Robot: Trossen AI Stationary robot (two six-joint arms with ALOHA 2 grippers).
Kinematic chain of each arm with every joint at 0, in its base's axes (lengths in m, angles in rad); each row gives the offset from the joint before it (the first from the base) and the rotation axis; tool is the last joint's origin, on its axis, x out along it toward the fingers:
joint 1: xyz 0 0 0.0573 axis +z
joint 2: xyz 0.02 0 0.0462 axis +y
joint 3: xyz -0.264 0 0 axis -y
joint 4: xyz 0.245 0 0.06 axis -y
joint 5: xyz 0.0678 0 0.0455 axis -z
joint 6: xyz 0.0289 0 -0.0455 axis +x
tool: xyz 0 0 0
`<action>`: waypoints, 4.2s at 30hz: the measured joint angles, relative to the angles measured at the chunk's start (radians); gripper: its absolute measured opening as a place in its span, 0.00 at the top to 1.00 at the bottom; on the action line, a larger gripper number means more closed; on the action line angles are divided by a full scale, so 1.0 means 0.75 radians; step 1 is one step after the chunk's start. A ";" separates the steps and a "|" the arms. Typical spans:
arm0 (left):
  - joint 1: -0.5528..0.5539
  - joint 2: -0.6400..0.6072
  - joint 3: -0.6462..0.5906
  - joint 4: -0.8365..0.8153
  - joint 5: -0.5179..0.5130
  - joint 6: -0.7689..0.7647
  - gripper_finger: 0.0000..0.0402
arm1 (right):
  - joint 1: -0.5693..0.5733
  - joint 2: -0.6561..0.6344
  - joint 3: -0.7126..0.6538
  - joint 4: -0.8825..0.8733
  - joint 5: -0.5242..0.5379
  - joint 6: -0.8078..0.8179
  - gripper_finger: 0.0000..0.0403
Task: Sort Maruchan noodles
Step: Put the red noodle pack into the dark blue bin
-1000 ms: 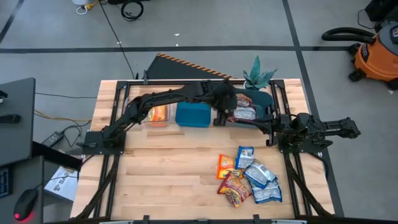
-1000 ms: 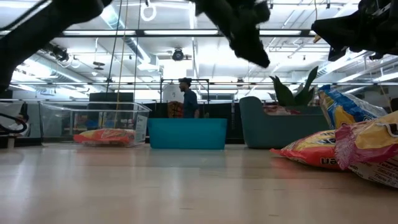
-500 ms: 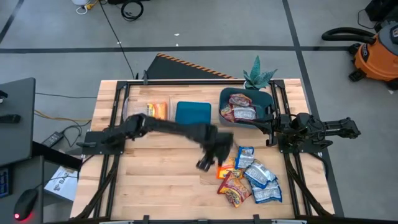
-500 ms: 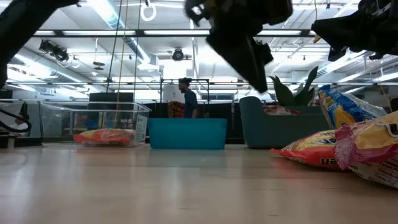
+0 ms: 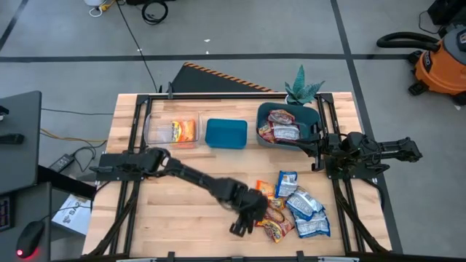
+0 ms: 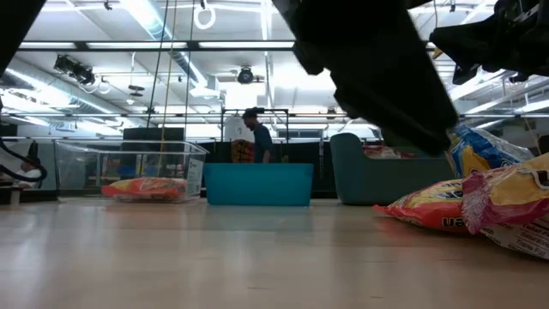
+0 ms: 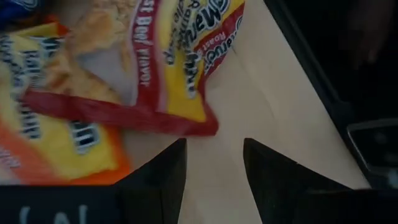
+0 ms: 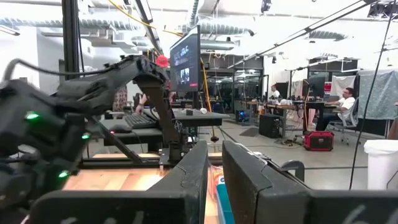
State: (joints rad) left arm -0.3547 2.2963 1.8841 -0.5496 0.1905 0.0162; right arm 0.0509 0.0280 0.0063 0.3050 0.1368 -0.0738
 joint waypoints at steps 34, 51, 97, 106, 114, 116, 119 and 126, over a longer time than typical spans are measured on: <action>-0.288 0.162 -0.014 0.311 -1.068 -0.655 0.59 | 0.000 0.000 0.000 0.021 0.000 0.000 0.86; -0.273 0.196 -0.017 0.309 -1.021 -0.660 0.61 | 0.000 0.000 0.000 0.020 0.000 0.000 0.86; 0.173 -0.208 -0.016 0.375 -1.030 0.226 0.97 | 0.000 0.000 0.000 0.020 0.000 0.000 0.86; 0.418 -0.222 -0.017 0.427 -0.859 0.273 0.97 | 0.001 0.000 0.000 0.020 0.000 0.000 0.86; 0.589 -0.216 -0.017 0.623 -0.694 0.192 0.97 | 0.000 0.000 0.000 0.020 0.000 0.000 0.86; 0.624 -0.208 -0.016 0.659 -0.636 0.141 0.97 | 0.000 0.000 0.000 0.020 0.000 0.000 0.86; 0.667 -0.185 -0.015 0.750 -0.598 0.093 0.97 | 0.000 0.000 0.000 0.020 0.000 0.000 0.86; 0.743 -0.059 -0.017 0.917 -0.515 -0.016 0.97 | 0.000 0.000 0.000 0.021 0.001 0.000 0.86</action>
State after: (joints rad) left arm 0.2027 2.2518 1.8717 0.1382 -0.1960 0.0044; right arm 0.0509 0.0277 0.0063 0.3205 0.1371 -0.0738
